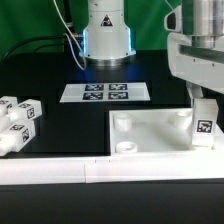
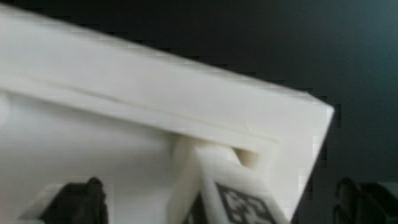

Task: Assemble one leg

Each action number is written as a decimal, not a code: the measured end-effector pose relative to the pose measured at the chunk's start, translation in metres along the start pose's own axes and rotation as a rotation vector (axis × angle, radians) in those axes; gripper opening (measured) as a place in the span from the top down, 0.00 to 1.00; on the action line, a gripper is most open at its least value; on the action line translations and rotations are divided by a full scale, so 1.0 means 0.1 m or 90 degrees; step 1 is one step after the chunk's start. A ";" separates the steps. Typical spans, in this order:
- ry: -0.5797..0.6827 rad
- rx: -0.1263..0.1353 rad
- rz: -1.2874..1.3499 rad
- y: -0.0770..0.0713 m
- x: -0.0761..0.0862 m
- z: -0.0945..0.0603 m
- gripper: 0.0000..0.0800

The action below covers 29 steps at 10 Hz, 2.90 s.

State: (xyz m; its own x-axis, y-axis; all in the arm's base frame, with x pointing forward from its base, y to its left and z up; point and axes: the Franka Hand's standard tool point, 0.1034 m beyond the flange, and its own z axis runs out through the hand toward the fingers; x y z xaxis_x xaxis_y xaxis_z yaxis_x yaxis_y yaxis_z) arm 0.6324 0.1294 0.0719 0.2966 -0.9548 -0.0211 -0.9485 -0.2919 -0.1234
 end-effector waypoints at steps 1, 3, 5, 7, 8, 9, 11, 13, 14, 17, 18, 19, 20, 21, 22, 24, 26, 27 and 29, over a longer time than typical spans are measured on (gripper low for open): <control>0.000 0.000 0.000 0.00 0.00 0.00 0.19; -0.002 -0.009 -0.150 -0.04 0.05 0.00 0.19; -0.003 -0.007 -0.222 -0.06 0.13 0.03 0.19; -0.004 -0.006 -0.214 -0.06 0.09 0.03 0.19; -0.003 -0.006 -0.214 -0.06 0.10 0.03 0.30; -0.005 -0.011 -0.194 -0.04 0.10 0.04 0.30; -0.006 -0.012 -0.124 -0.03 0.09 0.05 0.72; -0.008 -0.018 -0.053 -0.01 0.06 0.06 0.93; -0.008 -0.019 -0.002 -0.01 0.06 0.06 0.98; -0.007 -0.019 -0.014 -0.01 0.05 0.06 1.00; -0.007 -0.019 -0.031 -0.01 0.06 0.06 1.00; -0.011 -0.022 -0.144 0.00 0.10 0.02 0.86; -0.017 -0.026 -0.200 0.01 0.15 -0.02 0.86; -0.020 -0.024 -0.267 0.01 0.20 -0.07 0.67; -0.021 -0.020 -0.316 0.00 0.25 -0.11 0.48; -0.020 -0.018 -0.352 0.00 0.33 -0.11 0.31; -0.020 -0.017 -0.338 0.01 0.38 -0.09 0.22; -0.017 -0.016 -0.321 0.02 0.36 -0.07 0.19; -0.020 -0.021 -0.320 0.07 0.33 -0.04 0.19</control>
Offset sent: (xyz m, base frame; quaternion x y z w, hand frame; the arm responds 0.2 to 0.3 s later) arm 0.0210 0.0033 -0.0020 0.0061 -0.0679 -0.2419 0.9679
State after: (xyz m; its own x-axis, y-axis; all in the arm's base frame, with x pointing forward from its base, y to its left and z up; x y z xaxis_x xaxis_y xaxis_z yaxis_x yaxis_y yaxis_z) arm 0.6351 0.0960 0.0745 0.7199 -0.6941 0.0035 -0.6908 -0.7169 -0.0942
